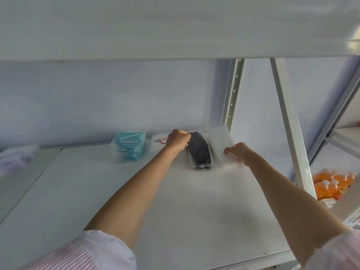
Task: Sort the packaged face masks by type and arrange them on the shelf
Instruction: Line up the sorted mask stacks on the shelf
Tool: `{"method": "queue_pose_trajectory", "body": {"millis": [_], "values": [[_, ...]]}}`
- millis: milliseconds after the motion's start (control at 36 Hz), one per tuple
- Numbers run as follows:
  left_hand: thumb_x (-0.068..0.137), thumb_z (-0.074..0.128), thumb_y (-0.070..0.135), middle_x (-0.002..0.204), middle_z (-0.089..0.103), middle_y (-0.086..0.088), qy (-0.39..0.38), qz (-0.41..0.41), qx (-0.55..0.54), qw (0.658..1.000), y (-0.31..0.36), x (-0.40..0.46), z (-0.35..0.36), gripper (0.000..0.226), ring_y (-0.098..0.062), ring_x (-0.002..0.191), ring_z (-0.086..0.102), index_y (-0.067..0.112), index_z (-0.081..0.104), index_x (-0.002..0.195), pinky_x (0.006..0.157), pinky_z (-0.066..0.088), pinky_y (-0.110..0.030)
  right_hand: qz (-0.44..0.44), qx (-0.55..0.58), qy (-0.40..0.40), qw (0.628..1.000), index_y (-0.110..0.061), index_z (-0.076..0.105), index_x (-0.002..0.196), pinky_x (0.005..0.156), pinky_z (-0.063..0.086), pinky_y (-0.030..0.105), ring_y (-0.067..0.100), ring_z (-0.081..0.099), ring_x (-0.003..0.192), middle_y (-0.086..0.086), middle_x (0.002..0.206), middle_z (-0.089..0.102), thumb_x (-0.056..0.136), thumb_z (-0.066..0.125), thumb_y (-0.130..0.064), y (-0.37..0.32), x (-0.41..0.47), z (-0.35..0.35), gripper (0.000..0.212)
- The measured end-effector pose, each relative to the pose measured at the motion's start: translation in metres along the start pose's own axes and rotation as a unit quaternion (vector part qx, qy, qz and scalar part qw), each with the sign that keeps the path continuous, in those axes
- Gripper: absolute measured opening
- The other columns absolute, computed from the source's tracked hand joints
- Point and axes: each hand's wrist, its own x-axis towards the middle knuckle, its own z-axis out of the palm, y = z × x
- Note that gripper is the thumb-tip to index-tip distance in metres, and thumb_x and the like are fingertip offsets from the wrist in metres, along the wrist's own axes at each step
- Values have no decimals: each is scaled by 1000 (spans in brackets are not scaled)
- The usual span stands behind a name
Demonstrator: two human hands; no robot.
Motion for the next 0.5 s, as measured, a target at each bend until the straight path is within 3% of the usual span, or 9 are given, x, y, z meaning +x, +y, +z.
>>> {"method": "queue_pose_trajectory", "body": {"millis": [111,222,361,444,500], "values": [[85,53,14,77,65,-9,1,-6,12,1000,-8,1,-7,19,-23,69,58,11,63,69,64,46,-28,-4,-30,0,1000,-4,44,109,67,45,36,32,54,86,13,95,50,80,70,-21,-2,0,-3,43],[84,53,13,75,62,-9,5,-13,13,1000,-15,-2,-14,21,-23,68,58,12,61,66,64,46,-28,-5,-25,-4,1000,-6,39,120,63,45,35,30,53,85,10,95,47,82,69,-23,-4,-1,-5,51],[84,52,13,76,61,-8,2,-17,18,1000,-20,-1,-24,13,-23,68,58,10,63,78,64,46,-28,-11,-7,5,1000,-3,37,136,97,45,43,32,52,108,12,116,45,85,67,-31,-5,3,-11,66],[76,54,24,77,69,-12,9,-17,55,998,-29,7,-29,19,-29,72,67,11,67,73,67,55,-34,-24,-2,14,1000,-3,38,139,100,43,43,29,48,108,12,121,46,88,64,-31,-8,0,-15,64],[72,52,31,83,72,-12,14,-10,97,995,-36,15,-33,28,-31,81,70,7,69,73,76,58,-41,-53,-49,33,997,-3,36,142,105,38,43,32,45,121,14,139,44,90,61,-33,-13,-3,-15,65]]}}
